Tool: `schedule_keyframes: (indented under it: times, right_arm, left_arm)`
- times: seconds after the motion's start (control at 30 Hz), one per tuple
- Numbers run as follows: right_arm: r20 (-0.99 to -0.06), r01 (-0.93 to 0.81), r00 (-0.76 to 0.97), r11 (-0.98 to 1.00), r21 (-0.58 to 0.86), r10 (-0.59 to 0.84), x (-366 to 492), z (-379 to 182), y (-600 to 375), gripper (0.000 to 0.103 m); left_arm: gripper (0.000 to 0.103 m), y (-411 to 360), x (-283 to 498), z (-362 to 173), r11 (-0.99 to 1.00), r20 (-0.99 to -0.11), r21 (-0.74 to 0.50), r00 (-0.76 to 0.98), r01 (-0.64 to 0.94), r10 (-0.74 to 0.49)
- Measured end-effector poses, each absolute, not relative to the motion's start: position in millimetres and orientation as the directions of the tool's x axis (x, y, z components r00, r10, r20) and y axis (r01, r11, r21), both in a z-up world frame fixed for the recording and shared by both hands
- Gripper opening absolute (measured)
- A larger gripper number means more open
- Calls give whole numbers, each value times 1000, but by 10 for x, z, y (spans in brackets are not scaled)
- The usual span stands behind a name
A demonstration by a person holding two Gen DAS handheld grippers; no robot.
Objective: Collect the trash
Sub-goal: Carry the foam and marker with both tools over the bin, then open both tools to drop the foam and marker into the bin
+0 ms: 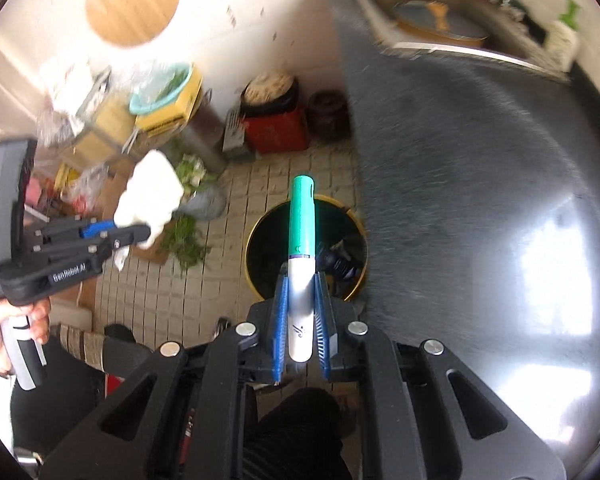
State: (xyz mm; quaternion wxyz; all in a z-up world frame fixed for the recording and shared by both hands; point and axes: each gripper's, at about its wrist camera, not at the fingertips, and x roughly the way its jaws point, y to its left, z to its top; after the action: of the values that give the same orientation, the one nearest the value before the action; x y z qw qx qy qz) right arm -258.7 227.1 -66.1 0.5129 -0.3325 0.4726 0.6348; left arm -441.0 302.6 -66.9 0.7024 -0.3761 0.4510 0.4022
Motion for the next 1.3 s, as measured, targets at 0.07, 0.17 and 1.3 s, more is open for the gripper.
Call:
schedule_keyframes:
  times: [0.07, 0.17, 1.3]
  right_arm:
    - [-915, -962, -267, -33, 270, 302, -2678, -804, 2394, 14]
    - [-920, -959, -281, -48, 279, 273, -2767, -942, 2517, 14]
    - [-968, -972, -215, -128, 199, 129, -3137, -1860, 3097, 19]
  left_arm:
    - [23, 3103, -4416, -773, 379, -937, -175, 272, -909, 218]
    - [23, 3182, -4383, -924, 368, -942, -187, 272, -911, 195]
    - [59, 3952, -4065, -1984, 177, -943, -316, 329, -932, 49]
